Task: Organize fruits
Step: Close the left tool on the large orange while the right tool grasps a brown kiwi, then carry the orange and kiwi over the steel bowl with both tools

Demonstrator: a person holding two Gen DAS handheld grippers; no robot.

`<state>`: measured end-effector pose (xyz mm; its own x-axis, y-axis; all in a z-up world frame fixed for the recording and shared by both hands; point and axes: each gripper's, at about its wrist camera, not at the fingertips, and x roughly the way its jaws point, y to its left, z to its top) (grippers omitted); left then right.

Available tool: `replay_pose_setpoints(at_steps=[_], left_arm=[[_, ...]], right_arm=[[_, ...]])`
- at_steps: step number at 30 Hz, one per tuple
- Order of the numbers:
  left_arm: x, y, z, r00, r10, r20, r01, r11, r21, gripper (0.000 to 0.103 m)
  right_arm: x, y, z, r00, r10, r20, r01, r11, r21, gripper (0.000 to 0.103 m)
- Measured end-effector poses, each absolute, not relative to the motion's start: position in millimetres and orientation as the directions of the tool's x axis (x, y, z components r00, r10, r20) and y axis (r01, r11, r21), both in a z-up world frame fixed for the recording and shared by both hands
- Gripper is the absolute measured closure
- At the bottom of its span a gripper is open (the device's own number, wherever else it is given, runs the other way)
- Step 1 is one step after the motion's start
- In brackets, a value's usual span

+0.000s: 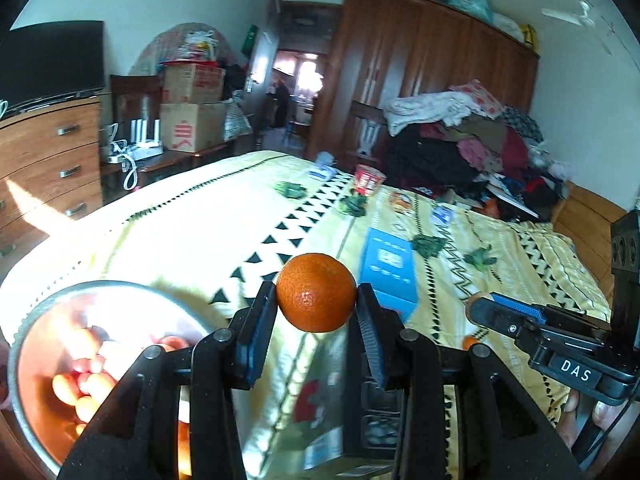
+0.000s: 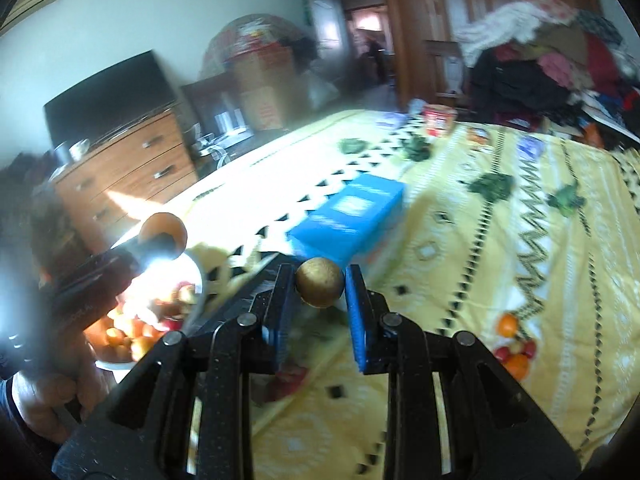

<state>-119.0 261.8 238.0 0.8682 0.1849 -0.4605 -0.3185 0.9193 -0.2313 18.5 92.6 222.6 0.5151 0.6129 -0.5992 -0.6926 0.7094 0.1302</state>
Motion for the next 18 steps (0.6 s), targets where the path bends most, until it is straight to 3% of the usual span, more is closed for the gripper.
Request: replay_pose_setpoints(at_steps=[7, 18], left_arm=[[-173.8, 352.3, 222.7, 0.806, 0.322, -0.497, -0.487, 0.838, -0.247, 0.061], [-201.1, 397.4, 182.4, 0.756, 0.324, -0.568, -0.547, 0.790, -0.276, 0.061]], right_arm=[[-26.2, 193.8, 210.4, 0.386, 0.655, -0.650, -0.805, 0.583, 0.110, 0.077], [-52.5, 270.6, 195.5, 0.307, 0.631, -0.713, -0.861, 0.503, 0.074, 0.077]])
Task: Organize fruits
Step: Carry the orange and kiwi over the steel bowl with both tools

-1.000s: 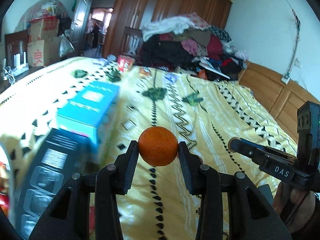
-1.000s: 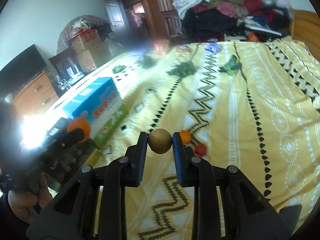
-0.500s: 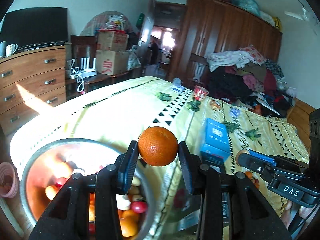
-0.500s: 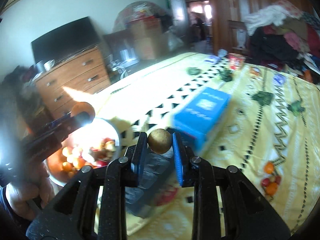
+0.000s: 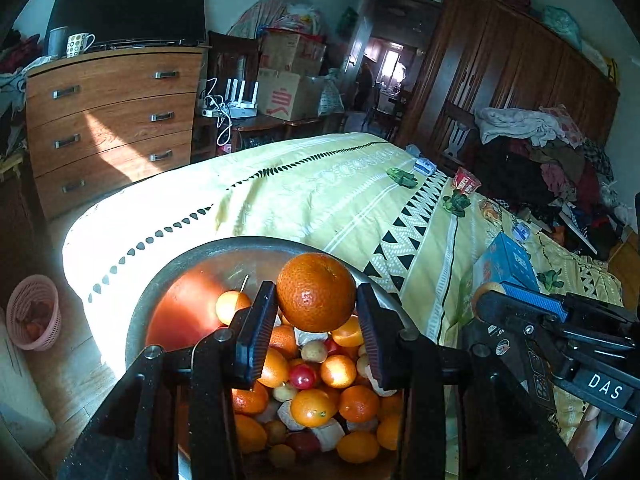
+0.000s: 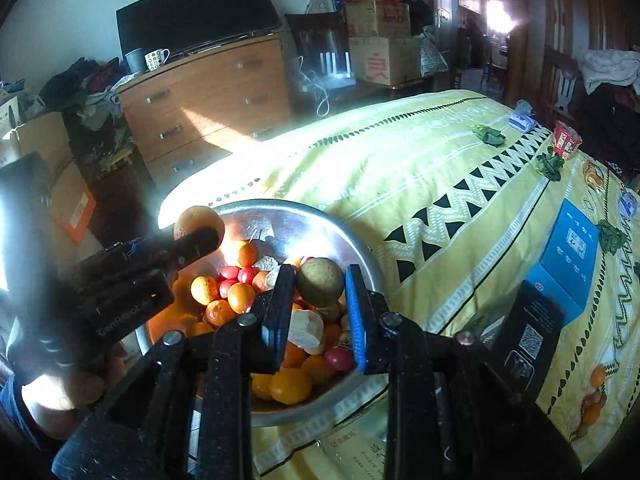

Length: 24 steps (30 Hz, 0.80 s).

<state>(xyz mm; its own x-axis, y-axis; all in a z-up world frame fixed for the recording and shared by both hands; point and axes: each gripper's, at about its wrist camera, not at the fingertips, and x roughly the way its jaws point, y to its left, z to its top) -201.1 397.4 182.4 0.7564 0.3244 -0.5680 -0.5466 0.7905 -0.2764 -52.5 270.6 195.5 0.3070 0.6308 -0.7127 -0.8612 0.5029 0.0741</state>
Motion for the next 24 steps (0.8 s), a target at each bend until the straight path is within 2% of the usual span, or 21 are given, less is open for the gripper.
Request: replay_pose_setpoints(at_steps=[24], left_arm=[[-211.7, 419.5, 171.2, 0.743, 0.304, -0.596, -0.559, 0.772, -0.303, 0.061]], right_arm=[[-59.3, 303.6, 179.5, 0.267, 0.608, -0.748, -0.864, 0.494, 0.093, 0.077]])
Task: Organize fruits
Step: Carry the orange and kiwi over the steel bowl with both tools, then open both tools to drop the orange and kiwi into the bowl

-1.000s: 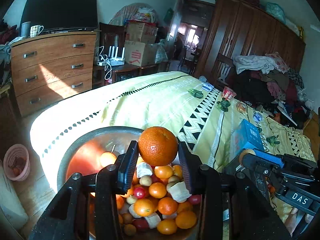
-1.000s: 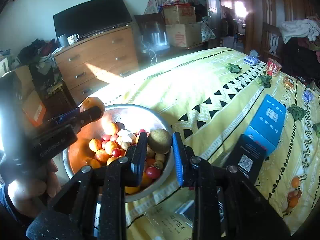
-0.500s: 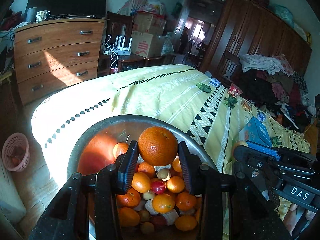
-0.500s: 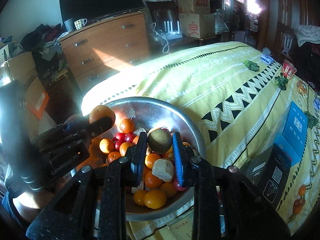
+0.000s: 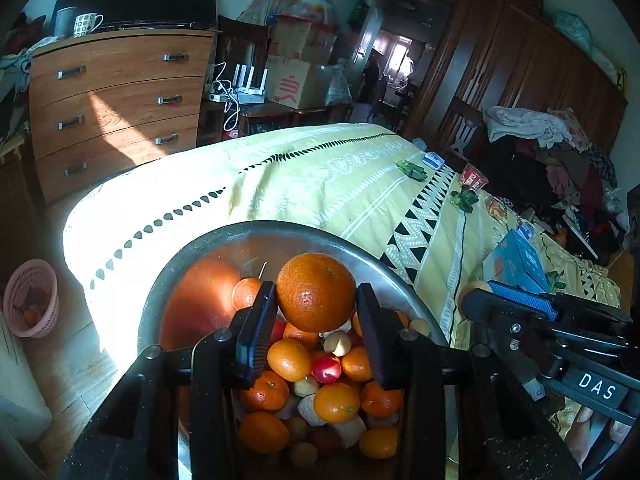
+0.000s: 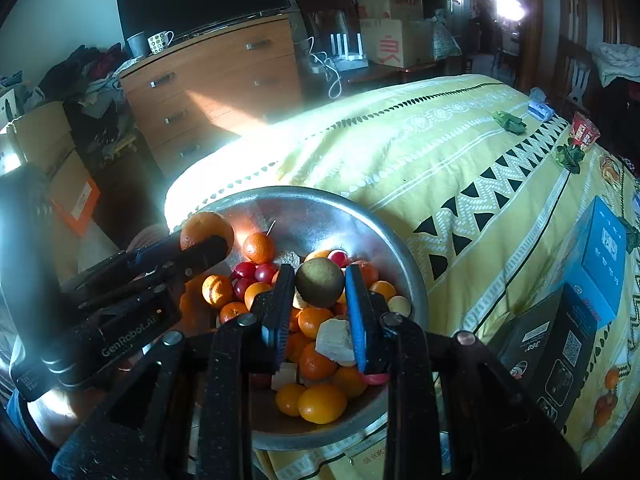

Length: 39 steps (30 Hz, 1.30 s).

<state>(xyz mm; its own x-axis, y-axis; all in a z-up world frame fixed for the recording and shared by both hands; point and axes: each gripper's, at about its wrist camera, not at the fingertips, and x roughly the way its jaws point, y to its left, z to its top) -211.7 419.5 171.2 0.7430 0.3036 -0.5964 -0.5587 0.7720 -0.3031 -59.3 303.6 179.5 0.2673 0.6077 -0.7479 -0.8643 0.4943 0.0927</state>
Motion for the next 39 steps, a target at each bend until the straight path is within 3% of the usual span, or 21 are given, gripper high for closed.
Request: replay_pose_setpoints(at_steps=[13, 15, 22, 23, 24, 26, 32, 39], left_arm=[[-213.3, 426.0, 164.2, 0.719, 0.319, -0.618, -0.592, 0.747, -0.303, 0.059], [-214.5, 425.8, 165.4, 0.719, 0.328, -0.612, -0.598, 0.741, -0.305, 0.045], [-217.7, 425.6, 167.8, 0.706, 0.363, -0.608, -0.626, 0.722, -0.295, 0.025], [-218.8, 426.2, 167.8, 0.702, 0.371, -0.608, -0.634, 0.715, -0.295, 0.022], [-220.0, 426.7, 167.6, 0.697, 0.379, -0.609, -0.642, 0.709, -0.293, 0.021], [-222.3, 427.8, 166.9, 0.690, 0.389, -0.611, -0.652, 0.700, -0.291, 0.021], [-223.7, 425.1, 168.5, 0.679, 0.401, -0.614, -0.664, 0.692, -0.283, 0.020], [-227.2, 414.2, 178.9, 0.679, 0.430, -0.595, -0.672, 0.690, -0.269, 0.011]], right_arm=[[-59.6, 308.7, 170.5, 0.245, 0.600, -0.762, -0.862, 0.495, 0.112, 0.076], [-59.5, 308.2, 169.9, 0.243, 0.600, -0.762, -0.861, 0.495, 0.116, 0.076], [-61.2, 307.0, 170.1, 0.242, 0.600, -0.762, -0.862, 0.494, 0.114, 0.075], [-61.9, 305.9, 171.1, 0.248, 0.600, -0.760, -0.861, 0.496, 0.111, 0.065], [-62.1, 304.9, 172.9, 0.256, 0.602, -0.756, -0.859, 0.500, 0.107, 0.044], [-64.8, 301.1, 178.0, 0.285, 0.611, -0.739, -0.854, 0.511, 0.094, 0.020], [-69.7, 294.6, 188.6, 0.313, 0.618, -0.721, -0.851, 0.519, 0.075, 0.017], [-71.5, 281.4, 196.7, 0.339, 0.625, -0.703, -0.842, 0.534, 0.070, 0.016]])
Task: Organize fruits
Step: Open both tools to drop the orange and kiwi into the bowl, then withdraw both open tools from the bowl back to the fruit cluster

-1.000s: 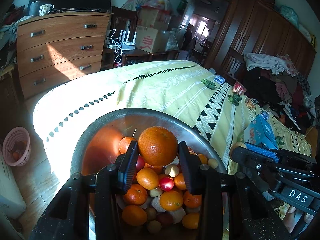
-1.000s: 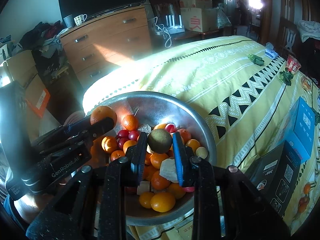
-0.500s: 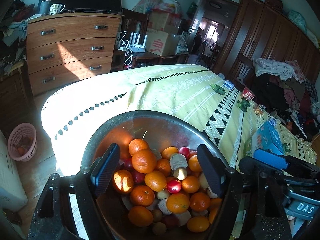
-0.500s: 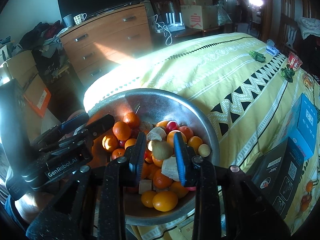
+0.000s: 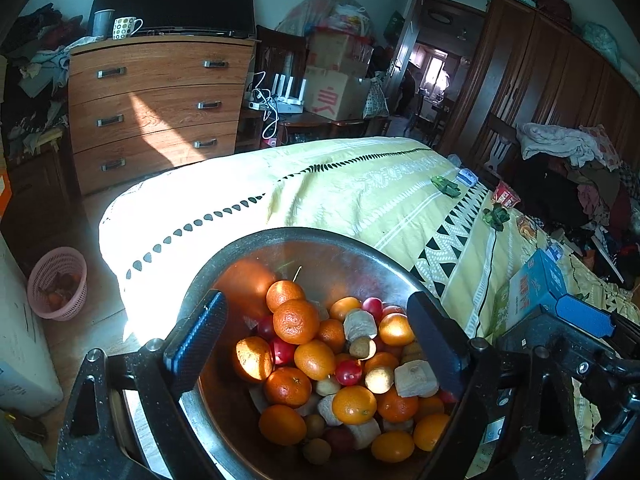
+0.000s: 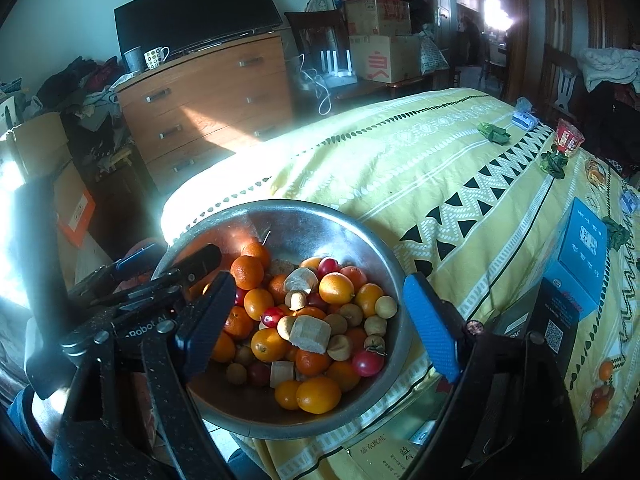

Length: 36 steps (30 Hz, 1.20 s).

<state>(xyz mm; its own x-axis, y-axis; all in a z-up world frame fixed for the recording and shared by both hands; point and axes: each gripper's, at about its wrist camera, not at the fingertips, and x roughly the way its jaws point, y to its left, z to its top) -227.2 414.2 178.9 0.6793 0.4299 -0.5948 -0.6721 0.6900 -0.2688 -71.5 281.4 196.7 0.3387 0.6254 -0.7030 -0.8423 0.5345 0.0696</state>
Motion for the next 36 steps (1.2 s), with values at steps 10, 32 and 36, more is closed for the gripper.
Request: replay_pose_setpoints(at_steps=[10, 32, 36], left_arm=[[-225.5, 387.2, 204.3, 0.720, 0.437, -0.539, -0.635, 0.727, -0.259, 0.009], [-158.5, 242.7, 243.4, 0.873, 0.170, -0.457, -0.307, 0.920, -0.243, 0.003], [-124.5, 167.6, 237.4, 0.880, 0.004, -0.475, -0.116, 0.971, -0.207, 0.008]], right_arm=[[-71.7, 247.2, 209.5, 0.393, 0.623, -0.677, -0.817, 0.574, 0.054, 0.016], [-56.3, 48.1, 175.7, 0.633, 0.455, -0.626, -0.580, 0.815, 0.005, 0.014], [-34.5, -17.2, 144.9, 0.596, 0.396, -0.698, -0.484, 0.871, 0.082, 0.036]])
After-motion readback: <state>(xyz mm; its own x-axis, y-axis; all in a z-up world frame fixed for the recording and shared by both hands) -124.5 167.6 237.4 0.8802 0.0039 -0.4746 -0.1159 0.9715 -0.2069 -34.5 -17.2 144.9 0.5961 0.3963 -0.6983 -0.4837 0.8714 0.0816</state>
